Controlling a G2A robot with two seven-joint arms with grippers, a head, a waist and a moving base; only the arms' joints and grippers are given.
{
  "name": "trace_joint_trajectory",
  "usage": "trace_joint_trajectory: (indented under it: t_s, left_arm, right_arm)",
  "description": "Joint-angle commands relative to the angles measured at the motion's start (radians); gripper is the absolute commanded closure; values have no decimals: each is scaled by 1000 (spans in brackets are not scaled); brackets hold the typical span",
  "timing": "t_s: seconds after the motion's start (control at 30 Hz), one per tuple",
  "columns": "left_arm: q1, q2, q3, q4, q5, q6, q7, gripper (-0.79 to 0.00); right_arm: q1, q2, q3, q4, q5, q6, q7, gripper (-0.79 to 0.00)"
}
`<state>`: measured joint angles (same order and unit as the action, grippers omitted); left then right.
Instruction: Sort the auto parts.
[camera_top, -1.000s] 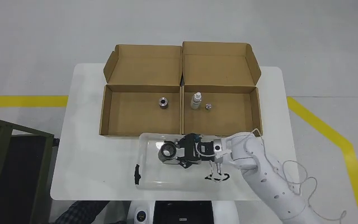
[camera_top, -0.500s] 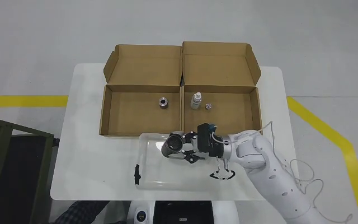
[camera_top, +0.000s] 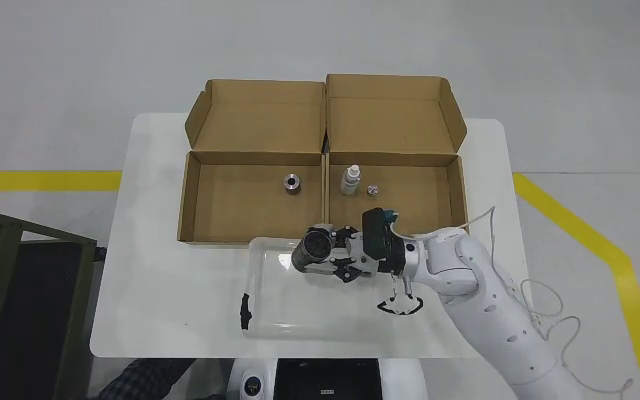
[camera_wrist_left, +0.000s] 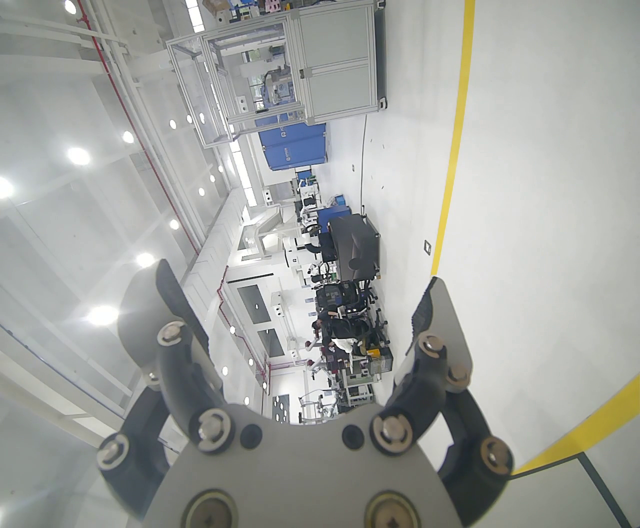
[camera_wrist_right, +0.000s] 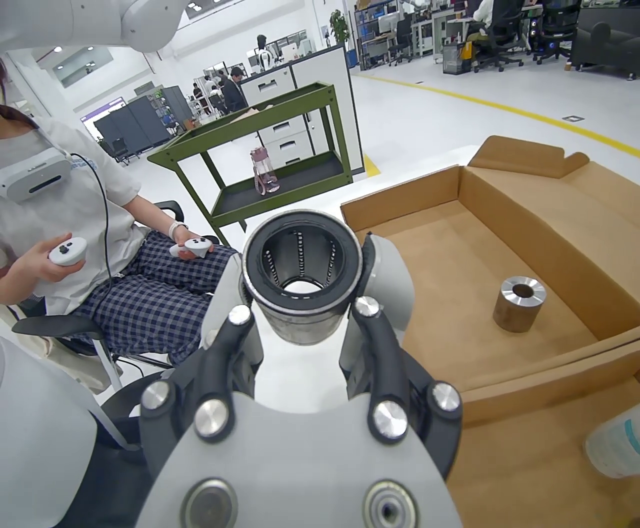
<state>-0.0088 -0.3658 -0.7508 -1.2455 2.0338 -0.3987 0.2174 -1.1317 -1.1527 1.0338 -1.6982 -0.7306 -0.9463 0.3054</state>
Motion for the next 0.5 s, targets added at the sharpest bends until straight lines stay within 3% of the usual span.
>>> trace_joint_trajectory:
  t_s: [0.0,0.47]
  left_arm:
    - [0,0,0,0,0,0,0,-785]
    - [0,0,0,0,0,0,0,-785]
  right_arm:
    - [1,0,0,0,2,4,-4,0]
    - [27,-2,-8,-3,-43,62,-13,0]
